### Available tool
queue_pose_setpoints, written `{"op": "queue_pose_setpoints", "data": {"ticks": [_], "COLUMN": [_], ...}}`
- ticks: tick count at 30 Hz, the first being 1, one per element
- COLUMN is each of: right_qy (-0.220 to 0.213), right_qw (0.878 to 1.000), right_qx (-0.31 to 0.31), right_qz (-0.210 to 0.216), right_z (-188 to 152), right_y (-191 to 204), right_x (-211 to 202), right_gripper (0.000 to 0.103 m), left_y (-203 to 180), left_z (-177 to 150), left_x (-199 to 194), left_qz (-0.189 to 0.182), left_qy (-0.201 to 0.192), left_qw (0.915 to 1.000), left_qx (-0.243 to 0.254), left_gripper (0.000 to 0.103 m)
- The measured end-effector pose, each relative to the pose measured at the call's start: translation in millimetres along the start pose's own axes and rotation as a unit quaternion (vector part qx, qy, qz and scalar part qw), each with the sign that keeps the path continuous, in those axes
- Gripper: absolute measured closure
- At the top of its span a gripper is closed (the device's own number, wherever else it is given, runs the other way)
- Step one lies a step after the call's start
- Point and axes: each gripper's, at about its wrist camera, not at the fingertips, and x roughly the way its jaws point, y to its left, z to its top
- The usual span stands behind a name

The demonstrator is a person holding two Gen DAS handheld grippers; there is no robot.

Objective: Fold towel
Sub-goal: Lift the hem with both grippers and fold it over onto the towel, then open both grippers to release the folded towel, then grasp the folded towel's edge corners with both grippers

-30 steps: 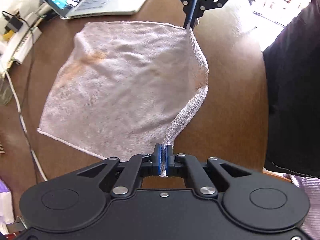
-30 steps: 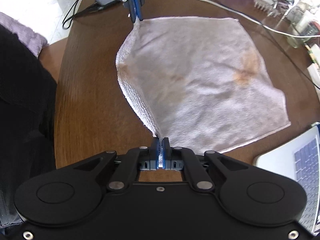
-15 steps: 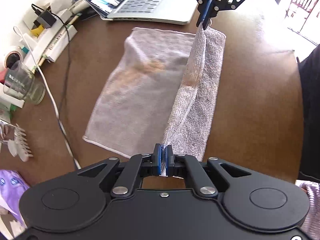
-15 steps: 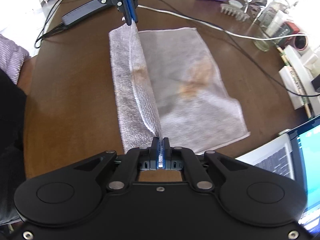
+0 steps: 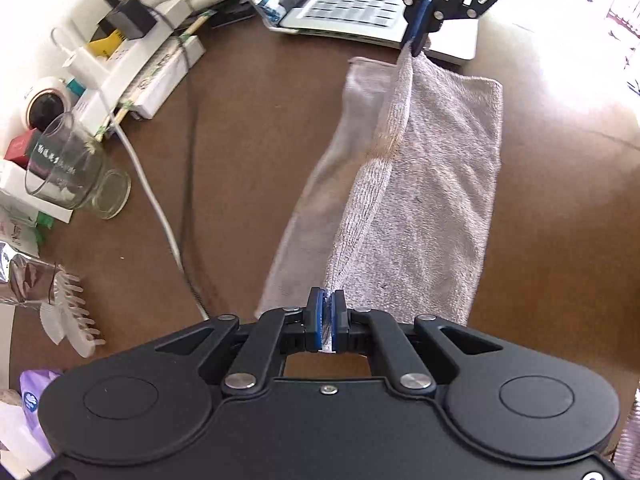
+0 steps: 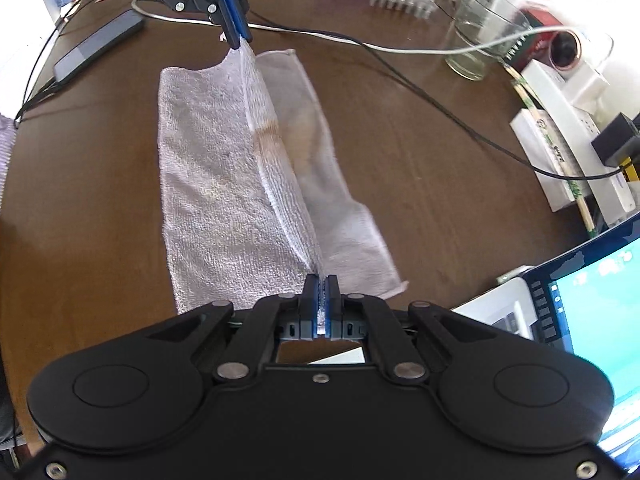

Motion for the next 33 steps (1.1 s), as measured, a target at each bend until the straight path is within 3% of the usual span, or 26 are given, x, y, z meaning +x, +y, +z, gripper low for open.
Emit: {"op": "queue_pose_setpoints", "data": {"ticks": [2,4,7,9,10,11,13,20,24,27,33], "right_qy": [0.007,0.012,0.014,0.009,0.009,0.005,-0.001,-0.022,-0.037,-0.024,-0.001], "right_qw": [1.0,1.0,0.999,0.999,0.999,0.998,0.996,0.998,0.999,0.998,0.994], "right_qx": [0.004,0.006,0.009,0.014,0.013,0.011,0.006,0.0,-0.022,-0.055,-0.089], "right_qz": [-0.002,-0.01,-0.03,-0.04,-0.048,-0.061,-0.085,-0.06,-0.006,0.031,0.059], "right_z": [2.6,4.4,5.1,4.2,3.2,2.2,0.5,1.6,-0.1,-9.2,-24.3], "right_y": [-7.8,-10.0,-11.7,-14.0,-15.5,-16.1,-17.5,-8.1,21.3,46.8,82.0], "right_x": [7.3,11.6,12.3,10.5,9.6,8.7,7.2,-6.5,-17.8,-16.6,-0.9], "right_gripper": [0.099,0.091,0.075,0.067,0.058,0.043,0.033,0.033,0.033,0.033,0.033], "left_y": [2.4,3.9,6.3,5.0,2.6,0.1,-7.3,-25.3,-51.4,-68.4,-84.0], "left_z": [0.8,-0.4,-3.8,-6.0,-6.6,-7.0,-7.6,-7.6,-11.5,-15.6,-26.6], "left_x": [8.3,16.4,20.6,14.3,11.4,8.9,2.3,-3.7,-4.4,-0.3,15.7], "left_qz": [0.003,0.04,0.084,0.072,0.068,0.065,0.061,0.059,0.007,-0.019,-0.054], "left_qy": [0.017,0.027,0.033,0.02,0.016,0.014,0.008,-0.006,-0.004,-0.001,0.013], "left_qw": [0.9998,0.9987,0.9958,0.9971,0.9974,0.9976,0.9975,0.9974,0.9983,0.9975,0.997], "left_qx": [0.006,0.013,0.014,0.013,0.017,0.021,0.035,0.041,0.058,0.068,0.053], "left_gripper": [0.098,0.095,0.07,0.054,0.039,0.027,0.018,0.015,0.015,0.015,0.016]}}
